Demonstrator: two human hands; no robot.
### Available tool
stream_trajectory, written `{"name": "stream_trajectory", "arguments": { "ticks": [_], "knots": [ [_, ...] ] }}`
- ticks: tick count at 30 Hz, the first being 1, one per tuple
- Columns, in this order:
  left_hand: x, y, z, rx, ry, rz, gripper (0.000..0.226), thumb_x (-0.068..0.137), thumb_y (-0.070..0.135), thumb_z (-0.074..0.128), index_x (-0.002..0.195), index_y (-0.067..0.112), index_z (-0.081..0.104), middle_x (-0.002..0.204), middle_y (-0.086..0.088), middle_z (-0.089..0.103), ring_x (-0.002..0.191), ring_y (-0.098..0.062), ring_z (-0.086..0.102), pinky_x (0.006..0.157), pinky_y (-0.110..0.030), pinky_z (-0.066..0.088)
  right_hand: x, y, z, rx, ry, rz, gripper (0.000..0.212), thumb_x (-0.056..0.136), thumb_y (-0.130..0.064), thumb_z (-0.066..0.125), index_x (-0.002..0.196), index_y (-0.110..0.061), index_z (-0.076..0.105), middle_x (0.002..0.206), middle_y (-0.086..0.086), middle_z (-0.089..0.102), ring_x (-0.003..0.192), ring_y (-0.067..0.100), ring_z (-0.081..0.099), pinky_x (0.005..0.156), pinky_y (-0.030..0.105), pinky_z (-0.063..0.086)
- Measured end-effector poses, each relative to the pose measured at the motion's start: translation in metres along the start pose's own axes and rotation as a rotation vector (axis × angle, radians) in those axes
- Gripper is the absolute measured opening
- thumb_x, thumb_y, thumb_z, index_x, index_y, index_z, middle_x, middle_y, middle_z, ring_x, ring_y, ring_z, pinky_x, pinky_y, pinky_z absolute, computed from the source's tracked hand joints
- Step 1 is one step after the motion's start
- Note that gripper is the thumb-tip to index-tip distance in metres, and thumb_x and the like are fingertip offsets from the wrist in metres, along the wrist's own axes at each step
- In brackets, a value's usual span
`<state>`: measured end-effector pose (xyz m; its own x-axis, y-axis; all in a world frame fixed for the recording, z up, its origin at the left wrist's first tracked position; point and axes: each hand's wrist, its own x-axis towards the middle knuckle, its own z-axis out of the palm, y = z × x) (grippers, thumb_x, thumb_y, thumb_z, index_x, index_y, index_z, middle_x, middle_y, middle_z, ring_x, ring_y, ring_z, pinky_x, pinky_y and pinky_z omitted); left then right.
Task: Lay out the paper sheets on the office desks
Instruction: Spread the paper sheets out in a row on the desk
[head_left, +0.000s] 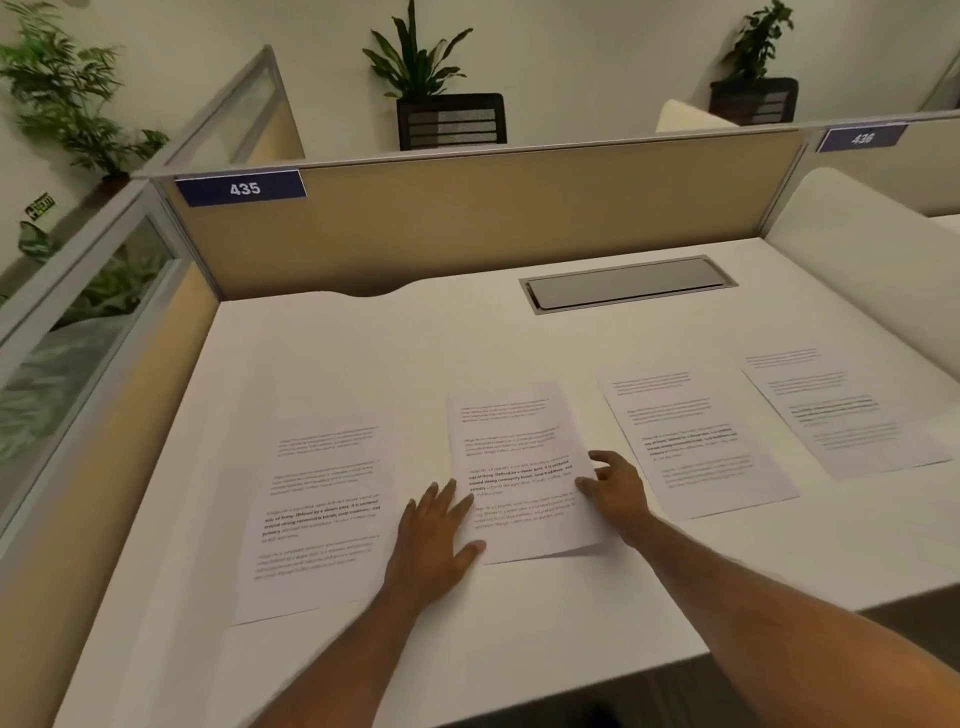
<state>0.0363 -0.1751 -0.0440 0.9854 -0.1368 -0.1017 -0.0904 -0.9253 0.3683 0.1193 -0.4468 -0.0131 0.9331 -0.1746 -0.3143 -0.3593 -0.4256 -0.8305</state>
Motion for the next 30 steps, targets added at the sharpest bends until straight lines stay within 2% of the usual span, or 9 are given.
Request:
{"name": "stream_trajectory", "arguments": {
  "ticks": [2, 5, 9, 14, 20, 30],
  "knots": [
    [0.001, 0.001, 0.007, 0.045, -0.011, -0.007, 0.067, 0.095, 0.06, 0.037, 0.155, 0.034, 0.018, 0.165, 0.007, -0.001, 0.152, -0.014, -0.005, 0.122, -0.039, -0.005, 0.001, 0.004, -0.002, -0.217, 0.03, -0.131, 0.058, 0.085, -0.017, 0.071, 0.138, -0.012, 0.048, 0.125, 0.011, 0.062, 0.109, 0.025, 0.058, 0.097, 0.038, 0.047],
    [0.001, 0.001, 0.012, 0.058, 0.001, -0.019, 0.068, 0.095, 0.062, 0.035, 0.155, 0.035, 0.017, 0.165, 0.007, -0.004, 0.152, -0.013, -0.007, 0.121, -0.038, -0.008, 0.0, 0.014, -0.005, -0.56, -0.002, -0.385, 0.068, 0.088, -0.037, 0.068, 0.146, -0.015, 0.04, 0.15, 0.009, 0.041, 0.137, 0.027, 0.037, 0.114, 0.039, 0.031],
    [0.0, 0.0, 0.012, 0.087, -0.008, -0.018, 0.069, 0.095, 0.063, 0.033, 0.155, 0.035, 0.016, 0.165, 0.006, -0.003, 0.152, -0.014, -0.007, 0.121, -0.039, -0.007, -0.001, 0.032, -0.005, -0.81, -0.178, -0.471, 0.078, 0.09, -0.063, 0.051, 0.153, -0.023, 0.029, 0.164, 0.004, 0.017, 0.151, 0.022, 0.015, 0.122, 0.037, 0.016],
    [0.0, 0.003, 0.008, 0.104, -0.038, -0.03, 0.069, 0.095, 0.063, 0.033, 0.155, 0.033, 0.016, 0.166, 0.005, -0.002, 0.152, -0.015, -0.006, 0.121, -0.04, -0.005, -0.001, 0.029, -0.006, -0.844, -0.234, -0.447, 0.08, 0.091, -0.063, 0.049, 0.155, -0.023, 0.022, 0.166, 0.004, 0.005, 0.153, 0.021, 0.006, 0.123, 0.036, 0.01],
    [-0.002, 0.0, 0.001, 0.077, -0.067, -0.023, 0.074, 0.094, 0.066, 0.031, 0.156, 0.033, 0.009, 0.166, 0.004, -0.005, 0.152, -0.013, -0.004, 0.122, -0.038, -0.001, -0.006, 0.02, -0.014, -0.838, -0.228, -0.439, 0.086, 0.089, -0.068, 0.047, 0.156, -0.021, 0.02, 0.166, 0.002, 0.007, 0.152, 0.019, 0.011, 0.123, 0.038, 0.018],
    [0.018, 0.021, -0.033, 0.106, -0.044, 0.049, 0.076, 0.093, 0.069, 0.028, 0.156, 0.03, 0.011, 0.166, 0.001, -0.004, 0.152, -0.016, 0.0, 0.123, -0.044, 0.002, -0.021, 0.028, -0.056, -0.856, -0.148, -0.431, 0.082, 0.091, -0.066, 0.047, 0.154, -0.019, 0.024, 0.165, 0.003, 0.014, 0.151, 0.02, 0.014, 0.122, 0.039, 0.018]
  ]
}}
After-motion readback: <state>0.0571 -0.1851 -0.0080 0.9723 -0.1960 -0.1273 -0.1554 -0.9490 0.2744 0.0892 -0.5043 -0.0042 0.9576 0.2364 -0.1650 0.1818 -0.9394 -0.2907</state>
